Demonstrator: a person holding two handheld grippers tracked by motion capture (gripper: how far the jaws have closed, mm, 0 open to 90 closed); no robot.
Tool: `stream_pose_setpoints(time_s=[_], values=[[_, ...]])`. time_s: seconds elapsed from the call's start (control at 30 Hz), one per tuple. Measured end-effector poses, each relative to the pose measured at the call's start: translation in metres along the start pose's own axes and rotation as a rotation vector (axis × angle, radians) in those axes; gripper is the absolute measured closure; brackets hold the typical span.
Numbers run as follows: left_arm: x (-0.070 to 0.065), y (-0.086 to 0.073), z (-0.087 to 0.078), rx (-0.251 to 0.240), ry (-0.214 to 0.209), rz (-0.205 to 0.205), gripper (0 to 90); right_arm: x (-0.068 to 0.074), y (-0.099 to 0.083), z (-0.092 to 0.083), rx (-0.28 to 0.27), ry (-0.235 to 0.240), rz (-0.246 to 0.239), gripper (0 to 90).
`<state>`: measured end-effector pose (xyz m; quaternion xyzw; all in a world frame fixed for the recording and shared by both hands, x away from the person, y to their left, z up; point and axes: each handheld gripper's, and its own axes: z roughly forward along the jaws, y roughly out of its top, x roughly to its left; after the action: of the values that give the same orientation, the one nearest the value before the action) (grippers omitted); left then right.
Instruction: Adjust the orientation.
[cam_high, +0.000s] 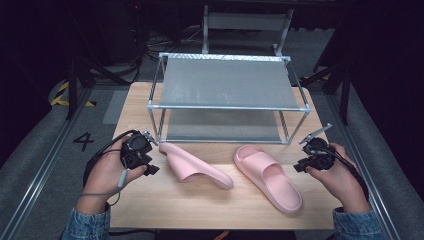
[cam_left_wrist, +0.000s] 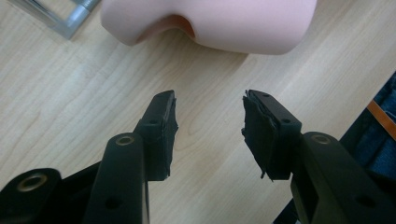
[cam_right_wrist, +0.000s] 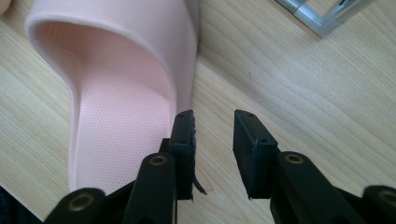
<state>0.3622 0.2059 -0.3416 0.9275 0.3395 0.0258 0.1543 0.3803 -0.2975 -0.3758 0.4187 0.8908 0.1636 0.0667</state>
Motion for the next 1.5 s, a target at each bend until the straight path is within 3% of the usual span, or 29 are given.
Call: stream_pose_setpoints(time_s=[0.07, 0.1, 0.23, 0.3, 0.37, 0.53, 0.6, 0.73, 1.0, 1.5], values=[[-0.001, 0.0, -0.001, -0.012, -0.002, 0.005, 52.4, 0.001, 0.0, 0.0, -0.007, 0.006, -0.004, 67.9], [-0.003, 0.001, -0.001, -0.026, -0.028, 0.021, 52.2, 0.002, 0.001, 0.0, -0.019, 0.013, -0.006, 66.1], [-0.012, 0.005, -0.004, -0.066, -0.068, 0.054, 54.4, 0.004, 0.002, 0.001, -0.026, 0.011, -0.025, 65.1], [-0.013, 0.006, -0.005, -0.068, -0.058, 0.049, 56.9, 0.005, 0.002, 0.001, -0.03, 0.014, -0.028, 65.1], [-0.014, 0.007, -0.006, -0.075, -0.049, 0.046, 60.6, 0.006, 0.002, 0.001, -0.037, 0.017, -0.032, 65.1], [-0.017, 0.01, -0.005, -0.085, -0.082, 0.035, 74.1, 0.008, 0.003, -0.001, -0.046, 0.016, -0.035, 66.7], [-0.019, 0.013, -0.003, -0.095, -0.106, 0.046, 79.0, 0.009, 0.003, 0.0, -0.046, 0.023, -0.038, 66.9], [-0.025, 0.021, -0.001, -0.104, -0.11, 0.061, 89.9, 0.01, 0.002, 0.004, -0.036, 0.023, -0.043, 66.6], [-0.034, 0.035, 0.008, -0.103, -0.131, 0.112, 90.0, 0.011, -0.003, 0.007, -0.039, 0.03, -0.033, 64.1], [-0.037, 0.056, 0.032, -0.098, -0.098, 0.111, 90.0, 0.014, -0.008, 0.01, -0.038, 0.026, -0.033, 63.8]])
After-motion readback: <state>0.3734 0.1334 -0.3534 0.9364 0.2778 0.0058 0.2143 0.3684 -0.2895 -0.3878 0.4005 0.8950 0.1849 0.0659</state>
